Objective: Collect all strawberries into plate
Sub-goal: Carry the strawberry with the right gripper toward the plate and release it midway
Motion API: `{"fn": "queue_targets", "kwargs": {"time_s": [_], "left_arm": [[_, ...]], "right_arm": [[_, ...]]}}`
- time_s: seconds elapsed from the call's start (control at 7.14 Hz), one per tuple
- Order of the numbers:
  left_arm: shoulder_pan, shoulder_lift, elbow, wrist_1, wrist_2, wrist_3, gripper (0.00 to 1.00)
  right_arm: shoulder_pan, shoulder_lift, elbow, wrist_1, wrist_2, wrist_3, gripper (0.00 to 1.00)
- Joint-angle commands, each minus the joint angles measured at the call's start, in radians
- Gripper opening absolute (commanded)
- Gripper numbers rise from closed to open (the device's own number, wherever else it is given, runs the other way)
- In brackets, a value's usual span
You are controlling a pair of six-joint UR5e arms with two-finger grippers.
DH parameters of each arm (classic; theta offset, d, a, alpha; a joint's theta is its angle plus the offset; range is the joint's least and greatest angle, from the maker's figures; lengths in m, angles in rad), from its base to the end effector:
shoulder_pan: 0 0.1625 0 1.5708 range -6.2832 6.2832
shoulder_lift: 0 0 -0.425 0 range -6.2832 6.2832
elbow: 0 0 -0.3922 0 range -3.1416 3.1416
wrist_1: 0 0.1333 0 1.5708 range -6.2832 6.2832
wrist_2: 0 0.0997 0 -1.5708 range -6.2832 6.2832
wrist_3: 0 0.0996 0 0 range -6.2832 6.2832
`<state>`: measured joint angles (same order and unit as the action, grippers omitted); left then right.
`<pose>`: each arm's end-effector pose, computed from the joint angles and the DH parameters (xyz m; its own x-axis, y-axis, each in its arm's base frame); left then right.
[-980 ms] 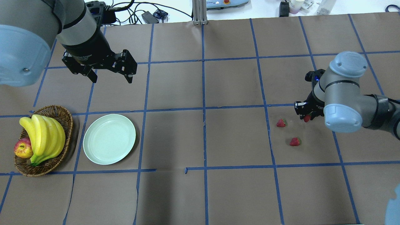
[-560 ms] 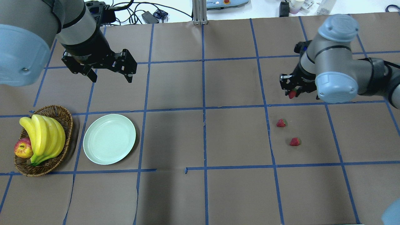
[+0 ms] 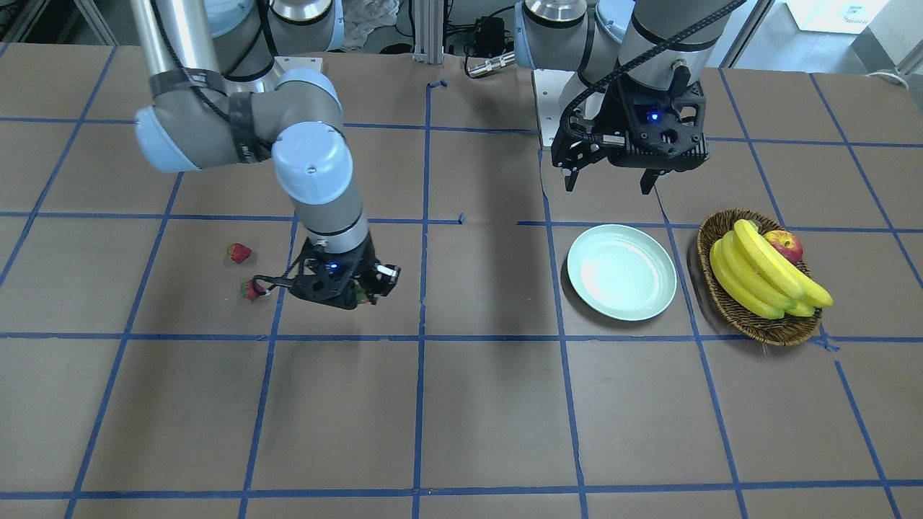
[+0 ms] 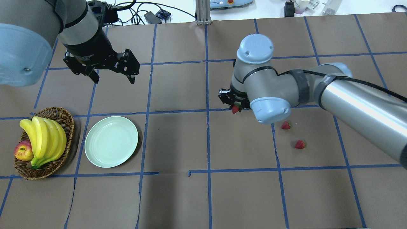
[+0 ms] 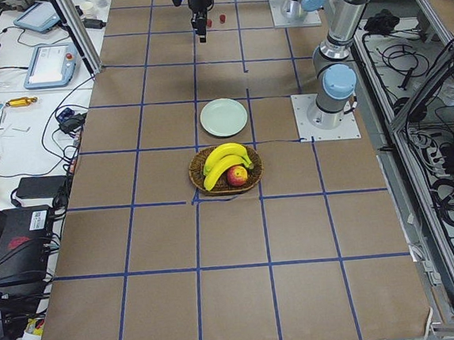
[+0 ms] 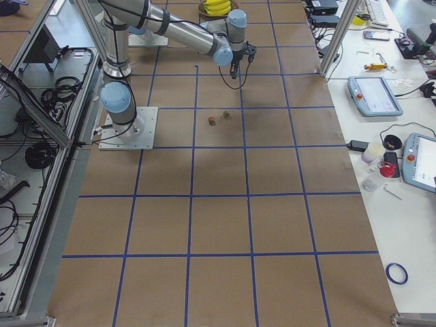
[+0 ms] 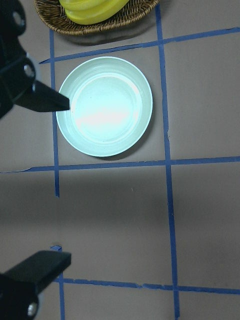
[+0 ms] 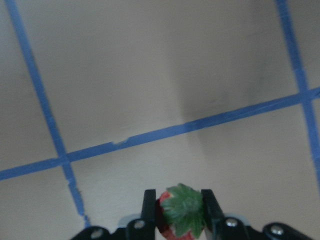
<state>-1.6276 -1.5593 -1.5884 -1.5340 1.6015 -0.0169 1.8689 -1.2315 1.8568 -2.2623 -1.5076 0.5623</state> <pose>-0.1579 -0.4818 0.4886 -0.9988 0.0389 -0.0302 0.0399 0.9987 -0.0312 0.2995 -0.4996 0.2411 -0.9623 0.2571 -0.0886 0.2600 0.9653 -0.0224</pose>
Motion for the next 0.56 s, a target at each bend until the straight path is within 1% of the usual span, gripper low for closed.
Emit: {"fn": "queue_targets", "kwargs": {"time_s": [0.0, 0.14, 0.28, 0.42], "left_arm": [[0.000, 0.002, 0.001, 0.000, 0.000, 0.000, 1.00], [0.000, 0.004, -0.001, 0.000, 0.000, 0.000, 1.00], [0.000, 0.002, -0.001, 0.000, 0.000, 0.000, 1.00], [0.000, 0.004, -0.001, 0.000, 0.000, 0.000, 1.00]], "right_arm": [[0.134, 0.116, -0.030, -0.089, 0.021, 0.137, 0.09], [0.134, 0.136, -0.031, -0.089, 0.021, 0.137, 0.20], [0.134, 0.144, -0.030, -0.089, 0.021, 0.136, 0.23], [0.134, 0.147, -0.033, -0.089, 0.017, 0.134, 0.35]]}}
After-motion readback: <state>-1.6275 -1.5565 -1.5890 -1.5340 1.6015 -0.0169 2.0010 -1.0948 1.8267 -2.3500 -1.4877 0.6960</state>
